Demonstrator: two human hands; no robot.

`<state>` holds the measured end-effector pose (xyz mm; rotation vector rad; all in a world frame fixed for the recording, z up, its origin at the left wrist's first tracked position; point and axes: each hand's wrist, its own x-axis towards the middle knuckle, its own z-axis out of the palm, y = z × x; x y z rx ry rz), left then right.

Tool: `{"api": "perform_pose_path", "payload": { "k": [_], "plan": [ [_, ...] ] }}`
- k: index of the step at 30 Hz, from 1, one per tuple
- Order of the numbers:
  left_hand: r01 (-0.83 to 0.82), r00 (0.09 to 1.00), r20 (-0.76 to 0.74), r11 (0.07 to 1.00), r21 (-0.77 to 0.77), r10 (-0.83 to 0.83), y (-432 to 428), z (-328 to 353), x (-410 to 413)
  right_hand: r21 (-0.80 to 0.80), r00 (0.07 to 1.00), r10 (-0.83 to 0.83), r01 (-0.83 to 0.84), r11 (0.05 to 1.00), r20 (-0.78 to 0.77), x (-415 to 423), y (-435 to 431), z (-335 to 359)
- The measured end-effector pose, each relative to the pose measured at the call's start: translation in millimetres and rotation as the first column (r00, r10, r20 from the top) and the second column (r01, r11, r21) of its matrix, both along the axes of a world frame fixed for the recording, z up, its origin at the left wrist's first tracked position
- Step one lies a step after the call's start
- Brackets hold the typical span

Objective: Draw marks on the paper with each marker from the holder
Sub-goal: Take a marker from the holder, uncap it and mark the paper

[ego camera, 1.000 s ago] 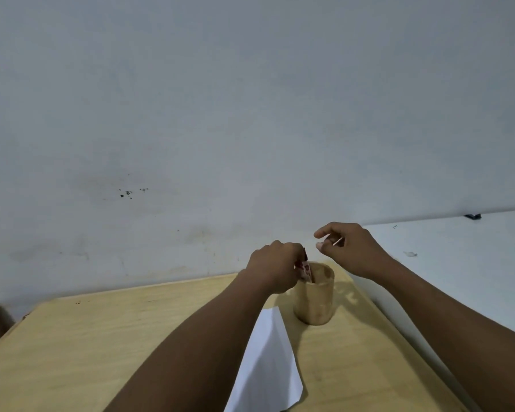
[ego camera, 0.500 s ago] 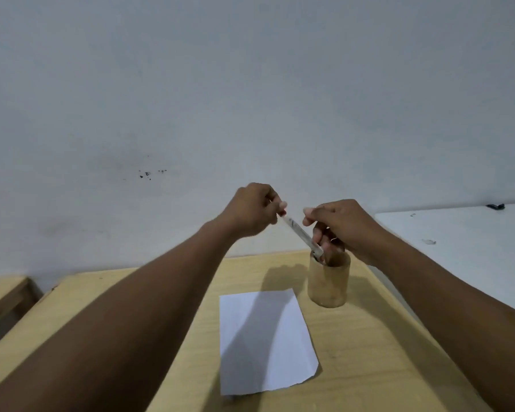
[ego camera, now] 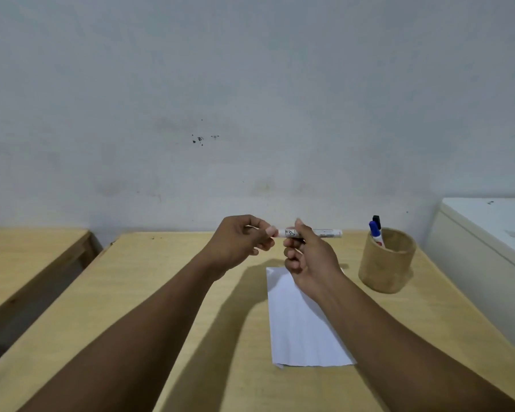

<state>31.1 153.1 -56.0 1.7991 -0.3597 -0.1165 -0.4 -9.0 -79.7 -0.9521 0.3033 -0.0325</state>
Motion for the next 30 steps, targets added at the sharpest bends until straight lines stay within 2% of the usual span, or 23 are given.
{"api": "perform_pose_path", "payload": {
  "k": [5, 8, 9, 11, 13, 16, 18, 21, 30],
  "plan": [
    [-0.032, 0.999, -0.029, 0.992, -0.119, 0.028, 4.5, -16.6, 9.8, -0.161, 0.995, 0.064, -0.051, 0.986, 0.077, 17.4, -5.4, 1.4],
    [-0.081, 0.995, -0.069, 0.982, -0.17, 0.07, 25.4, -21.7, 22.4, -0.224, 0.991, 0.031, -0.002, 0.975, 0.128, 28.4, -33.7, 14.4],
    [-0.087, 0.995, -0.051, 0.99, -0.108, 0.081, 34.9, -24.9, 26.3, -0.267, 0.991, 0.02, 0.017, 0.963, 0.134, 30.5, -44.5, 19.0],
    [-0.079, 0.997, 0.041, 0.978, 0.191, 0.073, 48.5, -34.4, 33.1, -0.39, 0.991, 0.042, 0.011, 0.921, 0.127, 31.7, -58.6, 23.2],
    [-0.062, 0.989, 0.145, 0.864, 0.5, -0.013, 48.0, -43.5, 36.6, -0.491, 0.99, 0.104, -0.042, 0.87, 0.098, 30.9, -57.3, 19.3],
    [-0.017, 0.964, 0.192, 0.683, 0.731, -0.183, 33.3, -53.2, 35.9, -0.556, 0.987, 0.143, -0.077, 0.827, 0.075, 29.3, -41.7, 1.8],
    [-0.006, 0.963, 0.175, 0.629, 0.778, -0.207, 27.8, -59.5, 37.6, -0.593, 0.988, 0.127, -0.051, 0.804, 0.088, 27.1, -34.5, -12.2],
    [0.012, 0.966, 0.145, 0.601, 0.799, -0.212, 26.5, -62.4, 37.9, -0.644, 0.986, 0.12, -0.018, 0.765, 0.115, 24.0, -28.4, -30.5],
    [0.096, 0.983, 0.039, 0.686, 0.721, -0.178, 20.3, -54.7, 30.7, -0.62, 0.992, 0.105, -0.039, 0.784, 0.07, 34.6, -20.5, -52.4]
  ]
}}
